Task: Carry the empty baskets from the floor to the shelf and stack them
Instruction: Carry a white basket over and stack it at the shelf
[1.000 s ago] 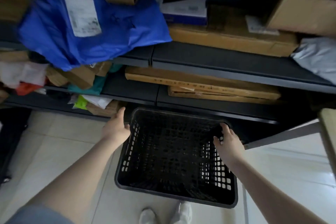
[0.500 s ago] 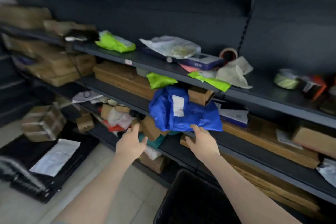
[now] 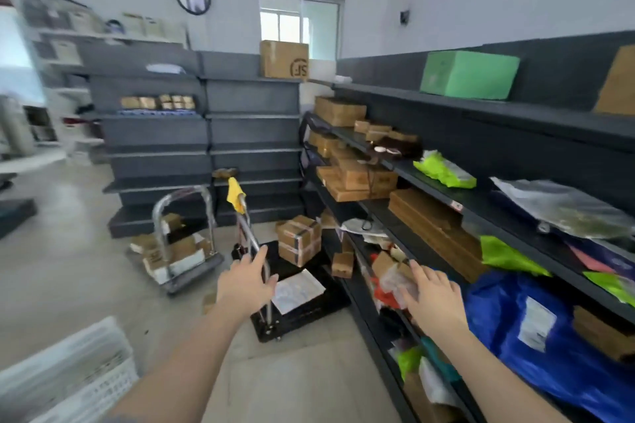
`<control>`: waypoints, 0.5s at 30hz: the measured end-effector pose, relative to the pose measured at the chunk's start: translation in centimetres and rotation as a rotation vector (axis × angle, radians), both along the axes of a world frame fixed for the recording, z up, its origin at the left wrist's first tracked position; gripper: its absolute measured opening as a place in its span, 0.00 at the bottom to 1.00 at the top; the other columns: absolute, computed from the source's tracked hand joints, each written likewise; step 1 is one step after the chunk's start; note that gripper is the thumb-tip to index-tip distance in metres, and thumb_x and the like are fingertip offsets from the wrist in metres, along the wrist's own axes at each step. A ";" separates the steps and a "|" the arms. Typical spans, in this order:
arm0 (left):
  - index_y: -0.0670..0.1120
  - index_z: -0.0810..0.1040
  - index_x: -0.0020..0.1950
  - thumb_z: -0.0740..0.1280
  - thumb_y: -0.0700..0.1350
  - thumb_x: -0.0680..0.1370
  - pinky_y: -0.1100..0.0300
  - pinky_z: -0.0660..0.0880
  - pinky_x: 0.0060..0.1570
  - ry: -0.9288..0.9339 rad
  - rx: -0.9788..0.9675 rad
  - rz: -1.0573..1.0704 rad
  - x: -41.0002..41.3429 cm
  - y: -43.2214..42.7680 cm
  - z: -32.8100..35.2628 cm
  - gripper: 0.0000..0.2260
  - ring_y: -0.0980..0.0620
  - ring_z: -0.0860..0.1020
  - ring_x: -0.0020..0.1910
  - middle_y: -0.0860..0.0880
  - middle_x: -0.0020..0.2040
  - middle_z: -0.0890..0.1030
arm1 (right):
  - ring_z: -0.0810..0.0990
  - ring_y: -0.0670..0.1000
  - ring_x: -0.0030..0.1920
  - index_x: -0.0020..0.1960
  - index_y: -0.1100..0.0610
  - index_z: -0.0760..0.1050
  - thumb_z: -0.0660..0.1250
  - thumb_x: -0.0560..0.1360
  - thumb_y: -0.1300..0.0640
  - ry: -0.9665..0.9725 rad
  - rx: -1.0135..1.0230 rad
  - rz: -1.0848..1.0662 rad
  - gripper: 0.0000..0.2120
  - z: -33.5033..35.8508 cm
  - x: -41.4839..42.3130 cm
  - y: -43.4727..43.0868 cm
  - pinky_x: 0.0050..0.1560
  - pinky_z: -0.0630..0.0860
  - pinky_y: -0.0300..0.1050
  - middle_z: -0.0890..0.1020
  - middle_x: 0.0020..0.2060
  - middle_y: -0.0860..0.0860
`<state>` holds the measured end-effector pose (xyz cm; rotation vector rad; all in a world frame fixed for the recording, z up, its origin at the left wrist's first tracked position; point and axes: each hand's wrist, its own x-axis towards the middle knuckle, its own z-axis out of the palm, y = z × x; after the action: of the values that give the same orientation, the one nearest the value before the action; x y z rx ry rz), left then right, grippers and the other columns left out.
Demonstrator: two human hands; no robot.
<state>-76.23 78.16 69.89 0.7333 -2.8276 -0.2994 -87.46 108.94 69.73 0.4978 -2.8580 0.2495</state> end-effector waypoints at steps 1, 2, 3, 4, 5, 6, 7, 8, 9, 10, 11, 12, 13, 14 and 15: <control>0.54 0.52 0.79 0.56 0.61 0.78 0.50 0.74 0.59 0.015 -0.011 0.046 2.0 -2.1 0.6 0.31 0.44 0.70 0.68 0.46 0.70 0.70 | 0.65 0.52 0.71 0.75 0.50 0.57 0.53 0.78 0.40 0.002 -0.012 0.038 0.29 0.5 0.5 -2.4 0.70 0.62 0.51 0.69 0.71 0.49; 0.54 0.52 0.79 0.56 0.60 0.78 0.50 0.72 0.61 0.029 -0.016 0.096 4.0 -4.1 1.2 0.31 0.44 0.70 0.69 0.46 0.71 0.69 | 0.65 0.52 0.71 0.75 0.50 0.57 0.54 0.78 0.40 0.006 -0.024 0.074 0.29 0.9 1.1 -5.0 0.70 0.62 0.51 0.69 0.71 0.49; 0.54 0.53 0.78 0.56 0.60 0.78 0.49 0.71 0.63 0.039 -0.016 0.148 6.3 -6.3 1.7 0.31 0.44 0.69 0.69 0.46 0.72 0.68 | 0.65 0.53 0.71 0.76 0.50 0.57 0.54 0.78 0.40 0.014 -0.037 0.110 0.29 1.3 1.8 -7.8 0.70 0.62 0.51 0.69 0.71 0.50; 0.54 0.53 0.78 0.56 0.60 0.78 0.49 0.70 0.64 0.048 -0.011 0.198 8.6 -8.5 2.2 0.31 0.43 0.69 0.69 0.47 0.73 0.68 | 0.66 0.53 0.71 0.76 0.50 0.57 0.54 0.78 0.40 0.024 -0.051 0.150 0.29 1.7 2.7 -10.7 0.69 0.63 0.51 0.70 0.71 0.51; 0.55 0.53 0.78 0.56 0.60 0.77 0.48 0.71 0.63 0.056 -0.004 0.244 10.9 -10.7 2.5 0.30 0.43 0.69 0.69 0.47 0.73 0.68 | 0.67 0.54 0.70 0.76 0.50 0.57 0.54 0.78 0.40 0.032 -0.061 0.196 0.29 1.9 3.6 -13.7 0.68 0.64 0.51 0.70 0.70 0.51; 0.55 0.54 0.78 0.57 0.60 0.77 0.48 0.72 0.63 0.062 0.003 0.287 13.3 -13.0 2.8 0.30 0.43 0.70 0.69 0.47 0.72 0.68 | 0.68 0.54 0.69 0.75 0.50 0.58 0.55 0.78 0.41 0.035 -0.070 0.246 0.29 2.1 4.6 -16.8 0.66 0.66 0.50 0.71 0.69 0.51; 0.55 0.54 0.78 0.57 0.60 0.77 0.48 0.72 0.62 0.066 0.008 0.332 15.7 -15.3 3.0 0.30 0.43 0.70 0.68 0.47 0.72 0.69 | 0.69 0.54 0.69 0.75 0.51 0.58 0.55 0.78 0.41 0.031 -0.078 0.295 0.29 2.3 5.7 -19.9 0.65 0.67 0.50 0.72 0.69 0.51; 0.54 0.54 0.78 0.58 0.59 0.77 0.48 0.73 0.62 0.066 0.011 0.378 18.2 -17.6 3.1 0.30 0.44 0.70 0.68 0.47 0.72 0.69 | 0.69 0.54 0.68 0.75 0.51 0.58 0.54 0.78 0.41 0.019 -0.089 0.340 0.29 2.4 6.9 -23.1 0.65 0.67 0.50 0.72 0.69 0.51; 0.54 0.54 0.78 0.59 0.59 0.77 0.48 0.73 0.61 0.061 0.011 0.425 20.7 -19.9 3.2 0.31 0.44 0.70 0.68 0.47 0.72 0.69 | 0.69 0.54 0.68 0.75 0.51 0.57 0.54 0.78 0.41 0.002 -0.101 0.381 0.28 2.5 8.2 -26.3 0.66 0.67 0.50 0.72 0.69 0.52; 0.54 0.53 0.78 0.59 0.59 0.77 0.48 0.73 0.61 0.051 0.009 0.474 23.3 -22.3 3.3 0.31 0.44 0.70 0.68 0.46 0.72 0.69 | 0.70 0.55 0.68 0.75 0.51 0.57 0.54 0.78 0.41 -0.008 -0.112 0.420 0.28 2.5 9.6 -29.6 0.66 0.67 0.51 0.71 0.69 0.52; 0.54 0.52 0.78 0.58 0.59 0.77 0.49 0.74 0.60 0.039 0.004 0.524 25.9 -24.6 3.3 0.32 0.44 0.70 0.68 0.46 0.72 0.69 | 0.70 0.55 0.68 0.75 0.51 0.56 0.54 0.78 0.41 -0.005 -0.122 0.459 0.28 2.4 11.1 -32.7 0.65 0.68 0.51 0.72 0.69 0.52; 0.54 0.52 0.79 0.58 0.59 0.77 0.49 0.74 0.59 0.025 -0.004 0.572 28.5 -26.8 3.3 0.32 0.44 0.70 0.68 0.46 0.72 0.68 | 0.71 0.55 0.67 0.75 0.51 0.56 0.54 0.78 0.41 0.000 -0.127 0.494 0.28 2.3 12.7 -35.6 0.64 0.69 0.51 0.72 0.68 0.52; 0.53 0.51 0.79 0.58 0.59 0.77 0.49 0.74 0.59 0.014 -0.012 0.613 31.1 -28.9 3.3 0.32 0.44 0.70 0.68 0.46 0.72 0.68 | 0.72 0.55 0.66 0.75 0.51 0.57 0.54 0.78 0.41 -0.007 -0.138 0.526 0.28 2.1 14.3 -38.5 0.63 0.70 0.51 0.72 0.68 0.53; 0.53 0.52 0.79 0.58 0.59 0.77 0.48 0.74 0.59 0.006 -0.018 0.650 33.7 -30.8 3.2 0.32 0.43 0.70 0.68 0.46 0.72 0.68 | 0.73 0.55 0.66 0.75 0.51 0.57 0.55 0.78 0.41 -0.025 -0.148 0.558 0.29 1.9 16.1 -41.1 0.62 0.71 0.51 0.73 0.68 0.53; 0.53 0.52 0.79 0.58 0.59 0.77 0.48 0.74 0.60 0.002 -0.016 0.687 36.2 -32.5 3.1 0.32 0.43 0.70 0.69 0.46 0.72 0.68 | 0.74 0.56 0.65 0.75 0.51 0.57 0.55 0.78 0.42 -0.041 -0.153 0.596 0.29 1.5 17.8 -43.6 0.61 0.73 0.51 0.74 0.67 0.53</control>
<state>-40.06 45.66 72.98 1.6114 -2.3744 -0.1553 -69.64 65.39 71.19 1.3098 -2.6219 0.5738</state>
